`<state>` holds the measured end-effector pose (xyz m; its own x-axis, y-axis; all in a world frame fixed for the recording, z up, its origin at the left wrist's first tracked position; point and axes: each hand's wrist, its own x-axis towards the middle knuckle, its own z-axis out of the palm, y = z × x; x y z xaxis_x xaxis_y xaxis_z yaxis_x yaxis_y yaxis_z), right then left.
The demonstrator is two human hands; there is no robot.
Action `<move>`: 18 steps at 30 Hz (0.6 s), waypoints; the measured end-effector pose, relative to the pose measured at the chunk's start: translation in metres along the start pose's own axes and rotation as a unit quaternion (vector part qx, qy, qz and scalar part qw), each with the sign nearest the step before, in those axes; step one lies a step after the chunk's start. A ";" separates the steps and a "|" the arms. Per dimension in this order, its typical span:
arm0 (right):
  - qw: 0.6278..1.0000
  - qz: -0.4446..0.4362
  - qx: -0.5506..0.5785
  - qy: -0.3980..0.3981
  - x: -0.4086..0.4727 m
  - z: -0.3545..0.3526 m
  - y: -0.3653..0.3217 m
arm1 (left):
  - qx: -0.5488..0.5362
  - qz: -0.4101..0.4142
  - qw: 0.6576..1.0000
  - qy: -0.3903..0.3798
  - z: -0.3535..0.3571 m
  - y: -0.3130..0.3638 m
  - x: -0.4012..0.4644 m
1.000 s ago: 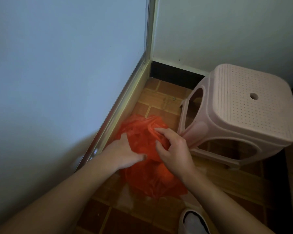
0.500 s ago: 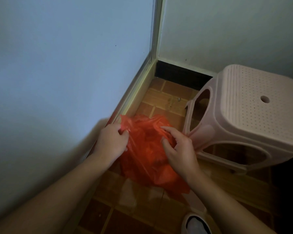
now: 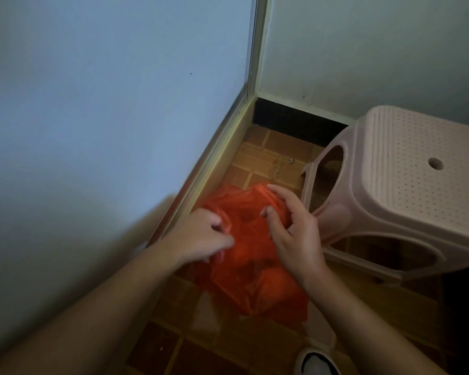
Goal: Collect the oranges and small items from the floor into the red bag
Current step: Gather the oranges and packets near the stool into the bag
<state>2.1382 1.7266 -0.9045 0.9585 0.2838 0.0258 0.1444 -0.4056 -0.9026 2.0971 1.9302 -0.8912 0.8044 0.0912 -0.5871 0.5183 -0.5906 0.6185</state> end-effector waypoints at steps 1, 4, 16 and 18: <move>1.000 -0.003 -0.013 -0.015 -0.001 0.002 0.001 | 0.057 -0.003 0.997 -0.055 0.007 -0.002 -0.001; 0.996 -0.045 -0.076 -0.034 -0.001 0.010 0.011 | 0.145 0.010 0.987 -0.072 0.024 -0.012 -0.001; 0.963 0.024 -0.220 -0.155 0.004 0.050 0.029 | -0.067 -0.034 0.997 -0.015 0.039 -0.039 0.008; 0.957 0.030 -0.236 -0.165 0.005 0.058 0.026 | -0.077 -0.001 0.996 -0.049 0.043 -0.040 0.005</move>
<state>2.1326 1.7675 -0.9529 0.8500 0.4756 -0.2265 0.2617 -0.7544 -0.6020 2.0678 1.9198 -0.9410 0.7746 0.0084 -0.6324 0.5645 -0.4603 0.6852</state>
